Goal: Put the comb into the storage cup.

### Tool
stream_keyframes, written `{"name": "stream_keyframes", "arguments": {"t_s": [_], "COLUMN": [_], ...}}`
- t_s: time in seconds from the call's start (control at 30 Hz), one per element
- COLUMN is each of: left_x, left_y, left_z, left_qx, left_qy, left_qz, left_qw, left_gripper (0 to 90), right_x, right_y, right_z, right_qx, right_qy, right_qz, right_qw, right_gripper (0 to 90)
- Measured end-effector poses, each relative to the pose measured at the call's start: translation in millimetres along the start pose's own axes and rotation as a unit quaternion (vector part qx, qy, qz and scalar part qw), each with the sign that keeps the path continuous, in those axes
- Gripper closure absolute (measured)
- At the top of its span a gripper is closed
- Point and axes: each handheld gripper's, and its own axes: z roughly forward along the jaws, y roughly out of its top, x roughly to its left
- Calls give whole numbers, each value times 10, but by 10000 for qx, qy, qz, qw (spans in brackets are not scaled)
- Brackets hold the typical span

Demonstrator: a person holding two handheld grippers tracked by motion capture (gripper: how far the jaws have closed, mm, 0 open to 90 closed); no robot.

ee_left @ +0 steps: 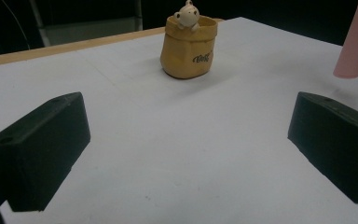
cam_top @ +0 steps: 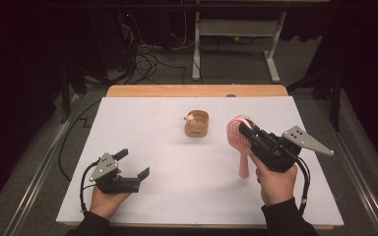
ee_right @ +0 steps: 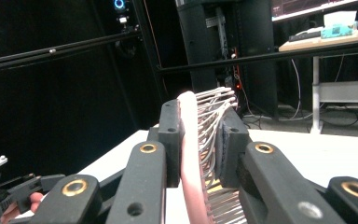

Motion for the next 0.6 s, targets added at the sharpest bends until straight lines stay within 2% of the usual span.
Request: {"name": "stream_keyframes", "arguments": {"t_s": [0.17, 0.6], "left_x": [-8, -11], "left_y": [3, -1], "left_z": [-4, -11], "left_qx": [-33, -47], "left_qy": [-24, -80], "left_qz": [4, 38], "left_qw": [10000, 9999], "left_gripper": [0, 0], "right_x": [0, 27], "right_y": [51, 182], "right_z": [118, 422], "right_qx": [63, -147], "right_qy": [-14, -19], "right_qz": [-31, -115], "right_qw": [10000, 9998], "right_gripper": [770, 767]}}
